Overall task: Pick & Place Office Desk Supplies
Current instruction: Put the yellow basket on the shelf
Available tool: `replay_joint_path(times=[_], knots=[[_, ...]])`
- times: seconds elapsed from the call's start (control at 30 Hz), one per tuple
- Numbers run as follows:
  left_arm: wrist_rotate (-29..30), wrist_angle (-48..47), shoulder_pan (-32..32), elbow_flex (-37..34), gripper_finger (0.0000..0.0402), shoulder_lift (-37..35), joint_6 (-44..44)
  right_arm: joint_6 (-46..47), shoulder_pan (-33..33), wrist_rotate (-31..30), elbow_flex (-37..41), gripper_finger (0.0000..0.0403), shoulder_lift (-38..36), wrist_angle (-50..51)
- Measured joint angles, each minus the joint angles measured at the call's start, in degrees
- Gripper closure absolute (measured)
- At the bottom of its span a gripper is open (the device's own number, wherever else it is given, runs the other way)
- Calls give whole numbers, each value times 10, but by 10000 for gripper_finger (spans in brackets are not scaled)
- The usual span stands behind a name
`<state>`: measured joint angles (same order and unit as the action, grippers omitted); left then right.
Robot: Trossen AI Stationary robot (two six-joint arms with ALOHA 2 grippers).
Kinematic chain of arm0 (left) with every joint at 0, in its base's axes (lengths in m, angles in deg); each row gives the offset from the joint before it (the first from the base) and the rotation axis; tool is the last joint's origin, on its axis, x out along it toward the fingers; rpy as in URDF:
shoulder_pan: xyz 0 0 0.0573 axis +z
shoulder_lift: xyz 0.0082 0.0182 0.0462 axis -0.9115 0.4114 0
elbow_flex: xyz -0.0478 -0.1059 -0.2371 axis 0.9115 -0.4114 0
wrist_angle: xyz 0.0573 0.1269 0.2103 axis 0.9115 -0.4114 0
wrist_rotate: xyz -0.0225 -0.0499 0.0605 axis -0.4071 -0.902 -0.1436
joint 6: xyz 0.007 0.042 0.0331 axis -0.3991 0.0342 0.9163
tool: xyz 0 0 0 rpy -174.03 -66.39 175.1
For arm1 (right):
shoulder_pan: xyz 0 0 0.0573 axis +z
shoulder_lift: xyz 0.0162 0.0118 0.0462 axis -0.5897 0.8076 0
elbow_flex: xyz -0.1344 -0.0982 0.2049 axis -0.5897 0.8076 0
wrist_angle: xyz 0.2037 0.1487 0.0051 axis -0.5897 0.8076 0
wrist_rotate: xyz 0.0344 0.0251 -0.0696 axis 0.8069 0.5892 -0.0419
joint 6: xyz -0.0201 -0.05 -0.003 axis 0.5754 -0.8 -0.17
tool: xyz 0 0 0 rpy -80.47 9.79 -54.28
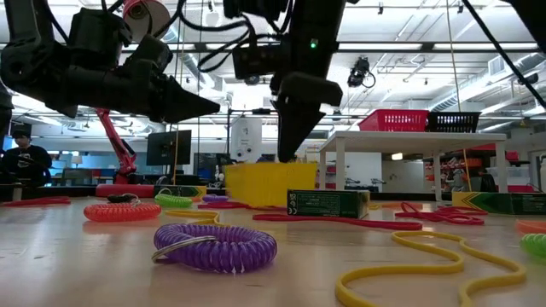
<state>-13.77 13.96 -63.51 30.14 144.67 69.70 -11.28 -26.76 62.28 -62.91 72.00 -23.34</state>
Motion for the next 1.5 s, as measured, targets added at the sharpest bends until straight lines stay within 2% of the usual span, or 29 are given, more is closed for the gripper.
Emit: replay_joint_path(times=[0.27,0.53,0.67,0.83,1.07,1.27,1.5], knots=[[5,2,0,0,392,0,1,-5,-2,-29,0,312,0,1],[5,22,0,0,392,0,4,-63,-7,-31,1,261,0,23],[5,19,0,0,392,0,0,-72,-26,-27,36,252,-1,13],[5,19,0,0,392,0,1,-104,-37,-27,70,288,-1,-19],[5,21,0,0,392,0,9,-138,-18,-82,64,385,-6,-37],[5,22,0,-1,392,0,13,-144,6,-85,21,383,-41,-31],[5,22,0,-1,392,0,13,-110,7,-81,-60,392,-116,45]])
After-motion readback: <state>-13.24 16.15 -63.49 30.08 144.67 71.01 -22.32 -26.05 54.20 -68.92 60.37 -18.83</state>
